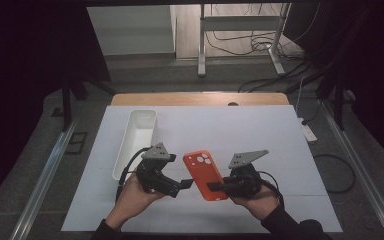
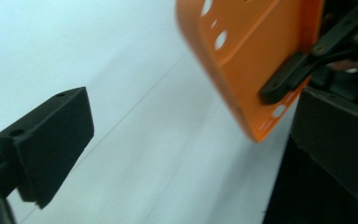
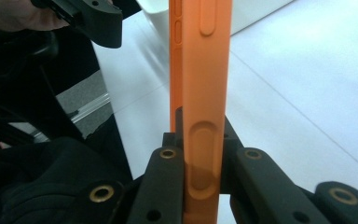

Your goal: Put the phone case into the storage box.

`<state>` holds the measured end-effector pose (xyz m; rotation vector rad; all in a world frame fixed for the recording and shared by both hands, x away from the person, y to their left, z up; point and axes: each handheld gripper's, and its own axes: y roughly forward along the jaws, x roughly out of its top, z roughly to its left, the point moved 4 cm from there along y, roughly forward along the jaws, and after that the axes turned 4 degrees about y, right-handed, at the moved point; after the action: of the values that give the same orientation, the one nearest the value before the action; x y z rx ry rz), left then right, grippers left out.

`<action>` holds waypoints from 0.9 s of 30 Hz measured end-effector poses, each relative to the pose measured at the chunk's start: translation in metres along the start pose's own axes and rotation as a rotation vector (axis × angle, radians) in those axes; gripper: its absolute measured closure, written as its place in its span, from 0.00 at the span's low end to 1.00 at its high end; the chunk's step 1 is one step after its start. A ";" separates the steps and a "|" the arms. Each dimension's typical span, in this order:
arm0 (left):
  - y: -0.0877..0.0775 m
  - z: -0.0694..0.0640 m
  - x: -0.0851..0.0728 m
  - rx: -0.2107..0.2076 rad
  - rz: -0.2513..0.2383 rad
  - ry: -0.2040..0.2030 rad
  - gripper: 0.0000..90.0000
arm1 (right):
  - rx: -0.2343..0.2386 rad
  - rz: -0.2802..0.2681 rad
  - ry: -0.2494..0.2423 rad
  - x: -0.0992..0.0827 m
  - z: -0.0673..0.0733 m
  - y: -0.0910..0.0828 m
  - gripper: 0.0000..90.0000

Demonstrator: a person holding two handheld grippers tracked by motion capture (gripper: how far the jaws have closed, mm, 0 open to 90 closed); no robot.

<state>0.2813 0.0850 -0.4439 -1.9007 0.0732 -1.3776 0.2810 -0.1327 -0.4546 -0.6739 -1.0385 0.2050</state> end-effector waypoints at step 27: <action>0.007 -0.010 -0.003 -0.067 0.077 0.031 0.33 | -0.049 0.015 -0.057 -0.001 0.004 0.007 0.93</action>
<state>0.2742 0.0757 -0.4494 -1.9114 0.2085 -1.3680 0.2782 -0.1257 -0.4584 -0.7239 -1.0963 0.2129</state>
